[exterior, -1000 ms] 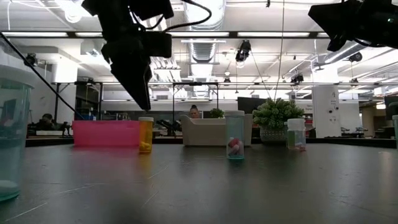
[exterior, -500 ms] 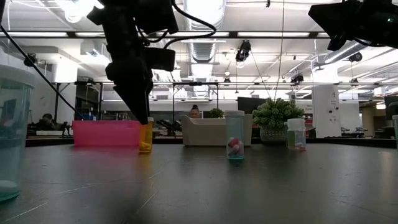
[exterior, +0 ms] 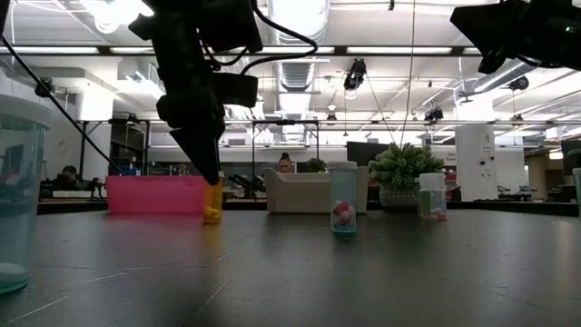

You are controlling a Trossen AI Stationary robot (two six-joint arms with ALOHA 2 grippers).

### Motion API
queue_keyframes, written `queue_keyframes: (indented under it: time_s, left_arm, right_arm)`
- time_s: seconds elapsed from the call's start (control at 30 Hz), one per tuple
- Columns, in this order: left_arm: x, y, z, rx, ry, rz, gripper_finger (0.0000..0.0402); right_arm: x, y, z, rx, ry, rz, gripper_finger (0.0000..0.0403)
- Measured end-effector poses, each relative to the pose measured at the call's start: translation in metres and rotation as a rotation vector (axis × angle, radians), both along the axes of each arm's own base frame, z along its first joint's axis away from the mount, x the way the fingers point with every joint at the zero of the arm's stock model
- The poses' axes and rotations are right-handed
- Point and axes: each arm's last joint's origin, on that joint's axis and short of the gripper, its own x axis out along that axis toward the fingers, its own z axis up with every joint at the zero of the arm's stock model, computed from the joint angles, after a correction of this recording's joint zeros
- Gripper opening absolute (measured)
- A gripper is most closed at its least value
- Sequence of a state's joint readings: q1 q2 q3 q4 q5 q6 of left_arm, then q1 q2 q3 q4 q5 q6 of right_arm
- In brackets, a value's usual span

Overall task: Pick and place medicine bottles into bin by pill shape (circle, oval)
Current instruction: Put the orange tablet bottle into the pink bin

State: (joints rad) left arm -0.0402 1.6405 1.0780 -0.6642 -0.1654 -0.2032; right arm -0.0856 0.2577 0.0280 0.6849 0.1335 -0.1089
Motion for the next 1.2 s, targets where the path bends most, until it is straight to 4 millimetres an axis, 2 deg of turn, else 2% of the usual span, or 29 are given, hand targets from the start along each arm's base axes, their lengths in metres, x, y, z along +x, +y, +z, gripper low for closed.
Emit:
queue_keyframes:
  time_s: [0.2, 0.37, 0.5, 0.7, 0.93, 1.03, 1.2]
  left_arm:
    - [0.000, 0.000, 0.000, -0.001, -0.001, -0.001, 0.0100]
    - [-0.002, 0.000, 0.002, 0.002, 0.031, -0.012, 0.0093]
    - [-0.008, 0.009, 0.019, 0.041, 0.068, -0.029, 0.0095]
    - [-0.031, 0.046, 0.052, 0.120, 0.025, 0.062, 0.0099]
    - [-0.072, 0.104, 0.085, 0.149, -0.070, 0.278, 0.0099]
    - [-0.088, 0.128, 0.090, 0.152, -0.086, 0.391, 0.0099]
    - [-0.109, 0.164, 0.086, 0.146, -0.065, 0.551, 0.0100]
  right_arm:
    - [0.000, 0.000, 0.000, 0.000, 0.000, 0.000, 0.0061]
    - [0.000, 0.000, 0.000, 0.000, 0.000, 0.000, 0.0061]
    - [0.000, 0.000, 0.000, 0.000, 0.000, 0.000, 0.0061]
    - [0.000, 0.000, 0.000, 0.003, -0.001, 0.001, 0.0061]
    - [0.000, 0.000, 0.000, 0.001, -0.001, 0.000, 0.0061]
    - [0.000, 0.000, 0.000, -0.004, 0.000, -0.003, 0.0061]
    - [0.000, 0.000, 0.000, -0.004, 0.000, -0.003, 0.0061]
